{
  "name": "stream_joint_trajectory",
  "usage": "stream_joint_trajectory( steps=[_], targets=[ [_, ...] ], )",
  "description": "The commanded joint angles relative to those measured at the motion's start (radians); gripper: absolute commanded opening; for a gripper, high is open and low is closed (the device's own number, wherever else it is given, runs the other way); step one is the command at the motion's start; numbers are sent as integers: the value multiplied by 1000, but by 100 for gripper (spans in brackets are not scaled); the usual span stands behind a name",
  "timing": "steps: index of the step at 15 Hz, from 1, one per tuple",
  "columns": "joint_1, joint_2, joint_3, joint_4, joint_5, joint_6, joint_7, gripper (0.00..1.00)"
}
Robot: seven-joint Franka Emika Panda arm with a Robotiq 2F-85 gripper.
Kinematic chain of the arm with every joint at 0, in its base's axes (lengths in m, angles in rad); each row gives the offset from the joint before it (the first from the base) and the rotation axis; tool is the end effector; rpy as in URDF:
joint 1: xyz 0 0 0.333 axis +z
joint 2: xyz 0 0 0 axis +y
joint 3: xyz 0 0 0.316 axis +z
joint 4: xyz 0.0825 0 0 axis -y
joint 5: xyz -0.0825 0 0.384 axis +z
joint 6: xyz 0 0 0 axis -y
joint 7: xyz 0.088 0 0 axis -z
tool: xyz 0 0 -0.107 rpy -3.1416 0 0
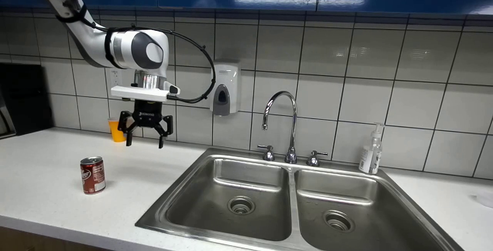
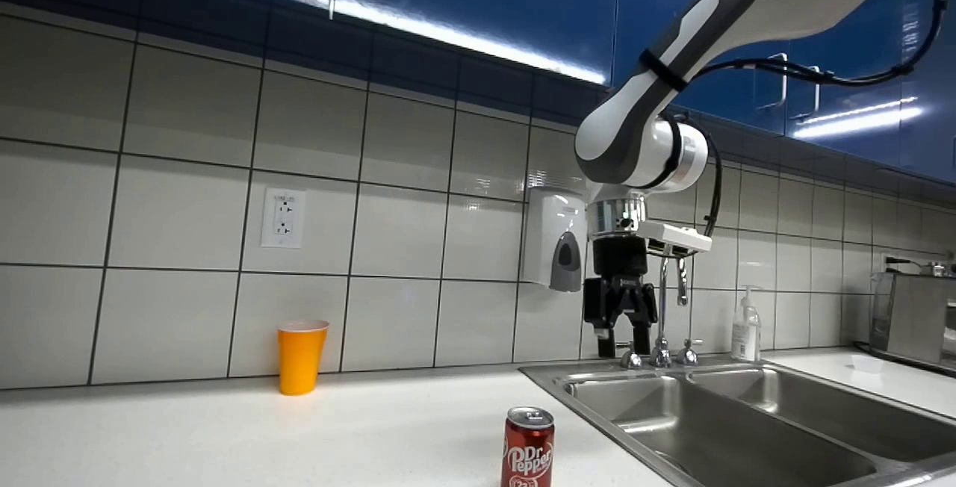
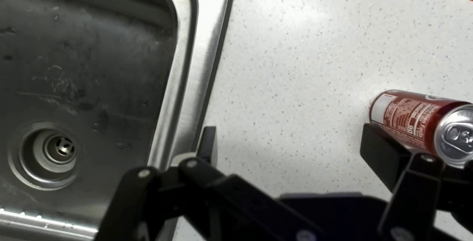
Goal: Put the red can inside the left sink
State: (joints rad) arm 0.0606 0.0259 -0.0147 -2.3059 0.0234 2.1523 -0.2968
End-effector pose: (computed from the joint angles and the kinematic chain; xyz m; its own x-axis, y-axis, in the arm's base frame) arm 0.4926 0.0236 0.3207 0.9317 0.3231 -0.1660 0.3161 -0.9463 -0.0681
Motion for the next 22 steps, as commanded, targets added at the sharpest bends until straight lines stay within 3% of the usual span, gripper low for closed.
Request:
stream_joint_trajectory(
  steps=[1,9,22],
  targets=[
    [4,34,40,40,5,27,8,100],
    [41,88,106,66,22,91,14,100],
    [113,176,192,126,26,86,64,100]
  ],
)
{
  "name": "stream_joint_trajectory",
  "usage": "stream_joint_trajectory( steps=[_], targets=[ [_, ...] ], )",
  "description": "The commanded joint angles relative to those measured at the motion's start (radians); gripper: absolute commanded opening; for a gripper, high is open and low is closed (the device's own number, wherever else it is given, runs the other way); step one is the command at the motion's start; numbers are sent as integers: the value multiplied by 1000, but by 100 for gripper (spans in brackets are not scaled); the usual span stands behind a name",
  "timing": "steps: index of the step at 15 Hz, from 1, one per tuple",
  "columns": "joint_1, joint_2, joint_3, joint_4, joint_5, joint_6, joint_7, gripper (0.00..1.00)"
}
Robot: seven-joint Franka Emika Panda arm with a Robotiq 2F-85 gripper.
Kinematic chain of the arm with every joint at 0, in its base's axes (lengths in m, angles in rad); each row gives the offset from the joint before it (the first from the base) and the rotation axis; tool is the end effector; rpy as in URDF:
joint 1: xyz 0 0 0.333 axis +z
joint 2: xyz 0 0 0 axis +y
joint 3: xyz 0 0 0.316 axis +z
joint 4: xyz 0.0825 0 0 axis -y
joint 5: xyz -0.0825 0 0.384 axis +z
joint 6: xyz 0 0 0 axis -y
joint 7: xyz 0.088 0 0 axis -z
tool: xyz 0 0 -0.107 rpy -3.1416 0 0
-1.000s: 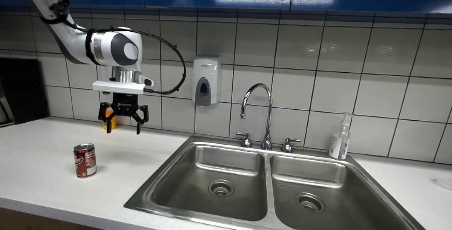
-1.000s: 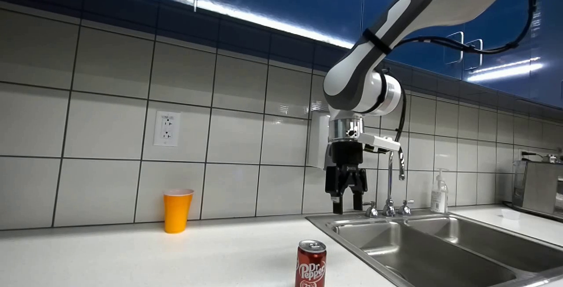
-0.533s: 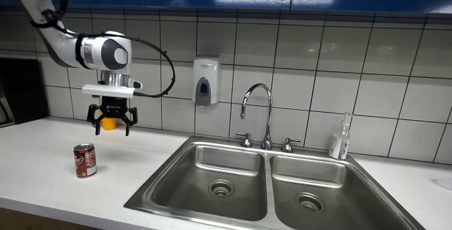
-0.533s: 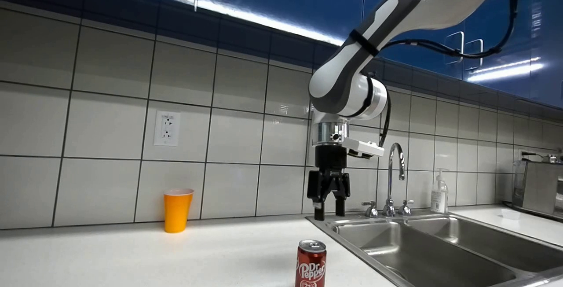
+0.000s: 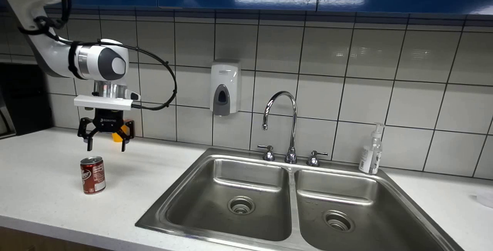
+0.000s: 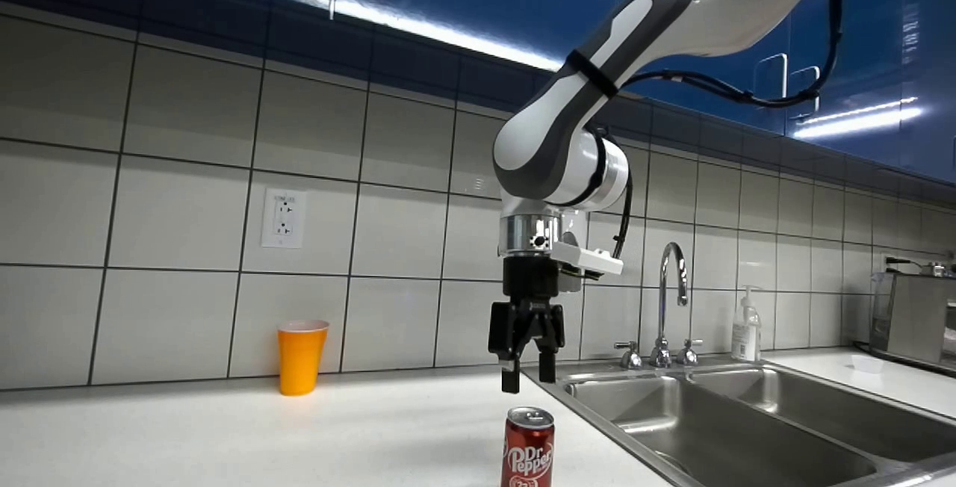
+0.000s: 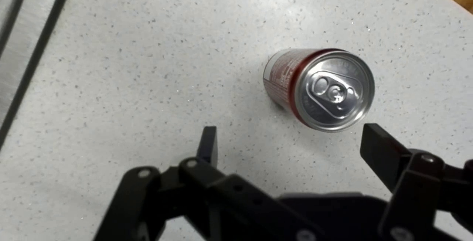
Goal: Put the red can inside the left sink
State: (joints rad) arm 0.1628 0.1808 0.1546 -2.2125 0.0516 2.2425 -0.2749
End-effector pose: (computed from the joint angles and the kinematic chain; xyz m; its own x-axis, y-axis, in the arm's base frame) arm 0.5038 0.1671 0.2859 0.8387 0.5296 -0.1269 0.5202 -0.8480 -0.1010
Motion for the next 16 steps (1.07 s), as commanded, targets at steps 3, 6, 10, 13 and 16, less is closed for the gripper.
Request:
stream_joint_trajectory(
  steps=[3,6,10,13,16],
  targets=[
    [30,34,32,41,-14,-12,86,100],
    [42,53,36,42,-15,-8,108,100],
    [52,87,30,42,-44,-10,126,100],
    [58,104,33,34,-58,-12,132,100],
    [66,109,39,29,-64,-15,129,100]
  ],
)
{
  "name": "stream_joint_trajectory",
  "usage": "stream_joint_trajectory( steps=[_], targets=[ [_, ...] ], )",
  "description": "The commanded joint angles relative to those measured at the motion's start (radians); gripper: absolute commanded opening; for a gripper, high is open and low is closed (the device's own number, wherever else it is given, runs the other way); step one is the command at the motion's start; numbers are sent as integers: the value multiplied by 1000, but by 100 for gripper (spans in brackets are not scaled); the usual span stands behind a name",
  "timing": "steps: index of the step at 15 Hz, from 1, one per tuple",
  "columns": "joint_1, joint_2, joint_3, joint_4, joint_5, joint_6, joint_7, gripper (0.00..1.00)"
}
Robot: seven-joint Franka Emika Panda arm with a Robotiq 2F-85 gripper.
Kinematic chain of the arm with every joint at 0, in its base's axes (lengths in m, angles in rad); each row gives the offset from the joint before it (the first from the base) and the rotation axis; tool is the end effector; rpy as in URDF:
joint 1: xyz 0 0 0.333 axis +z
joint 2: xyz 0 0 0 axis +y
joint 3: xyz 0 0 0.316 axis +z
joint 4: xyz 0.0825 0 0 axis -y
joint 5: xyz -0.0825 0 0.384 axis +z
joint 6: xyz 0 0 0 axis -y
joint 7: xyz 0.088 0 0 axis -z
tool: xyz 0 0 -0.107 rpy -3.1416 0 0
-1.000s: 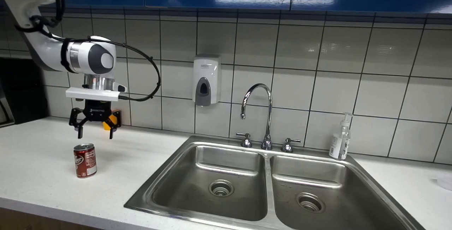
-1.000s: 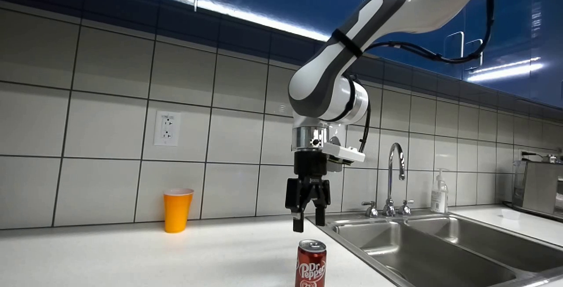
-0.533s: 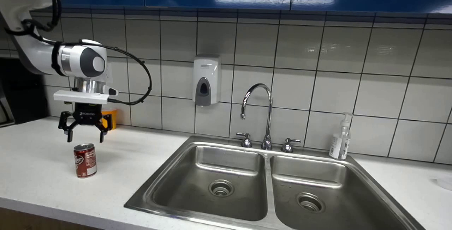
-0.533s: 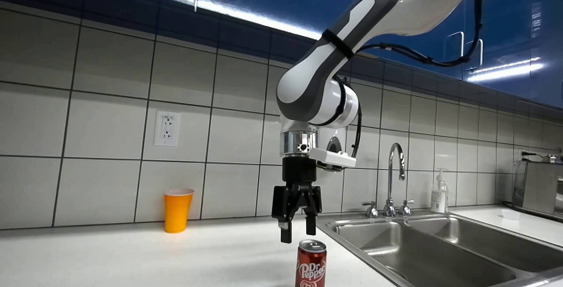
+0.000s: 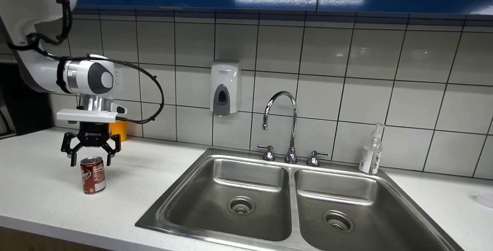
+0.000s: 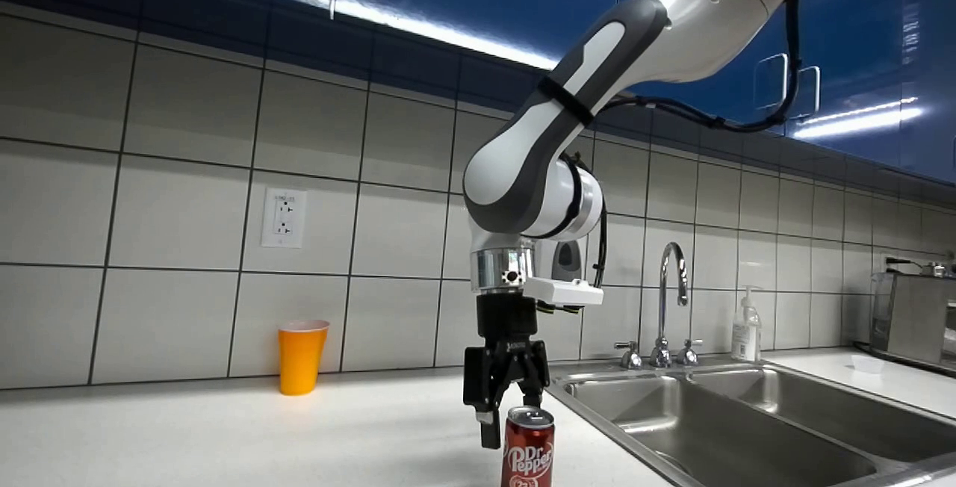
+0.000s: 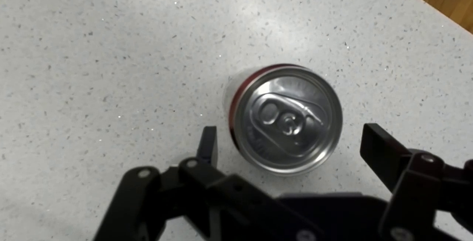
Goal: Put the red can inside the left sink
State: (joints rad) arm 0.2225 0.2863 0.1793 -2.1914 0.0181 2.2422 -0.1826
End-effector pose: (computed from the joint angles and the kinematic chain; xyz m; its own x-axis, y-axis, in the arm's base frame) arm 0.4882 0.2090 0.2391 0.8162 0.5366 -0.2144 0.5276 -0.8433 -0.1022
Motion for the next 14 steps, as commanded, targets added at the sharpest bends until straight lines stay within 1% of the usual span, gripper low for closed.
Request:
stream_joint_trajectory(
  steps=[1,8,14],
  targets=[
    [8,2,15,5,-34,-12,37,100],
    [11,-27,4,-26,-93,-32,52,100],
    [1,-28,-1,-45,-94,-35,46,100]
  ],
)
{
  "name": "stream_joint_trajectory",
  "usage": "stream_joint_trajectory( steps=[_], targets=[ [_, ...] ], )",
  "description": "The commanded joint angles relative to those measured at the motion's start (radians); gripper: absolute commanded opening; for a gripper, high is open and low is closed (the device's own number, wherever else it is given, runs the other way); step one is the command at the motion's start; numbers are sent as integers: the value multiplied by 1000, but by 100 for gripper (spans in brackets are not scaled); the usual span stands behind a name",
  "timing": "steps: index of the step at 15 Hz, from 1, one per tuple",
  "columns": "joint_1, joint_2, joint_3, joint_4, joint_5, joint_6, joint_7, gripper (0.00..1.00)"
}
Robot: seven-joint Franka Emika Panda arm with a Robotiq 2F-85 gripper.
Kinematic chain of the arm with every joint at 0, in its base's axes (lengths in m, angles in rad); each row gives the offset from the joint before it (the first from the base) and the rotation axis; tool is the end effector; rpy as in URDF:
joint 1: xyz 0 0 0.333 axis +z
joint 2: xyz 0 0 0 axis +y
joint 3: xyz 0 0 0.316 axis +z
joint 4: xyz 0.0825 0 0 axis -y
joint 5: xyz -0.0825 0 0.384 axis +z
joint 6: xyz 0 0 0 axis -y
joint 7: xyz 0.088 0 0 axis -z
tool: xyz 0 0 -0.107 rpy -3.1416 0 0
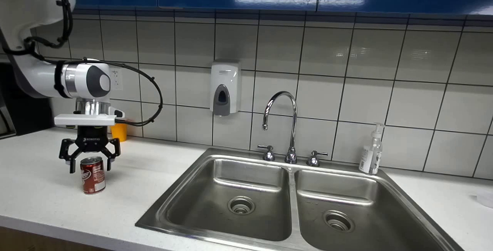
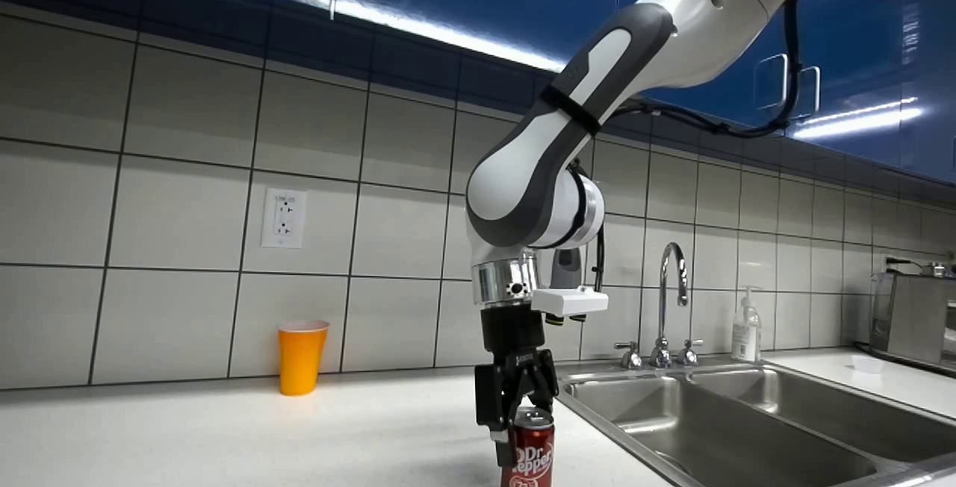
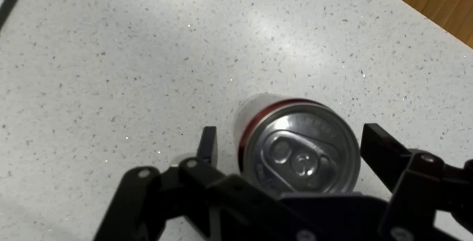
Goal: Put the red can inside the left sink
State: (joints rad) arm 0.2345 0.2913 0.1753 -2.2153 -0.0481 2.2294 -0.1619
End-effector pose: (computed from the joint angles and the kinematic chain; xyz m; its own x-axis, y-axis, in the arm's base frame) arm 0.4768 0.2072 0.2271 0.7885 0.5568 -0.2613 0.5613 -0.8251 -0.0643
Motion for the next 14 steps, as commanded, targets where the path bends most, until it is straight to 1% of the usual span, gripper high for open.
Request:
stream_joint_trajectory(
  steps=[1,7,8,9,12,13,14],
  targets=[
    [-11,-32,1,-21,-30,-23,26,100],
    [-16,-28,0,-21,-27,-32,16,100],
    [-17,-27,0,-22,-27,-31,12,75],
    [-17,-27,1,-22,-27,-29,10,74],
    [-18,-23,3,-22,-24,-29,3,49],
    [-18,-21,3,-20,-23,-31,2,42],
    [-19,-22,2,-20,-23,-32,2,38]
  ],
)
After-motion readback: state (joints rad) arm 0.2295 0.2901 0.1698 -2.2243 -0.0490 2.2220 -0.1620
